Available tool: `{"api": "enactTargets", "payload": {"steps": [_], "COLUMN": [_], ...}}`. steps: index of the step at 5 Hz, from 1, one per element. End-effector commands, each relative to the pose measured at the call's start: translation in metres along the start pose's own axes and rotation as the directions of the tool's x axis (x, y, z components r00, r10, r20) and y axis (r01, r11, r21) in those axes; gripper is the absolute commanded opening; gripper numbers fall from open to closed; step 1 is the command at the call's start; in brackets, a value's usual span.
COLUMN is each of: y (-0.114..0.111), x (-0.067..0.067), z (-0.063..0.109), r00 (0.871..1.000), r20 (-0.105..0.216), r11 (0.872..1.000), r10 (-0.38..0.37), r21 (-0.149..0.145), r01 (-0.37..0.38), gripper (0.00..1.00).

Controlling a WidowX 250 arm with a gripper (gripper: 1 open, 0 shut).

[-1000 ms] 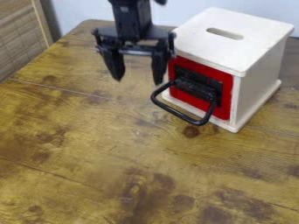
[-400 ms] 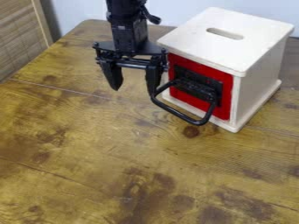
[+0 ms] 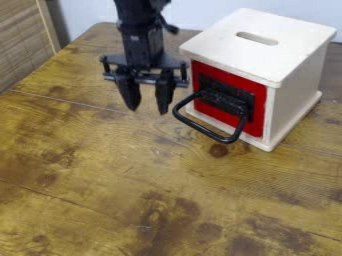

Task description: Close the drawer

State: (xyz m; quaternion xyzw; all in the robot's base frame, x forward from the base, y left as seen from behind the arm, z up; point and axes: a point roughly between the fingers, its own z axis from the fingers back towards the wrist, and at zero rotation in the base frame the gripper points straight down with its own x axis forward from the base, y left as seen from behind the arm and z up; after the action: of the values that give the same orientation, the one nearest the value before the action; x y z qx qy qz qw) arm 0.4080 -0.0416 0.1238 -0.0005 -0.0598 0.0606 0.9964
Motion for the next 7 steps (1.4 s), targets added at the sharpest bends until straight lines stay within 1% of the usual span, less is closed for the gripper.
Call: {"api": "enactTargets", "payload": {"steps": [1,2,3,4,5,6,7], "y": [-0.013,-0.011,-0.003,0.003,0.009,0.011,0.003], "x": [0.005,0.011,0.014,0.014,0.017,0.016,0.007], "z": [0.047,0.035,0.027,0.024,0.021,0.021,0.03], "r00": [0.993,0.998,0.998,0.998,0.999,0.999,0.997], "r20": [0.073,0.058,0.065,0.044,0.041,0.05,0.052], "r11": [0.995,0.999,1.0,0.999,0.999,1.0,0.998], "r10": [-0.098,-0.037,0.008,0.038,0.034,0.021,0.059], "r21": [-0.02,-0.005,-0.002,0.011,0.007,-0.005,0.0], "r01": [0.099,0.037,-0.008,-0.038,-0.034,-0.021,-0.059], "gripper": [1.0,1.0,1.0,1.0,1.0,1.0,1.0]}}
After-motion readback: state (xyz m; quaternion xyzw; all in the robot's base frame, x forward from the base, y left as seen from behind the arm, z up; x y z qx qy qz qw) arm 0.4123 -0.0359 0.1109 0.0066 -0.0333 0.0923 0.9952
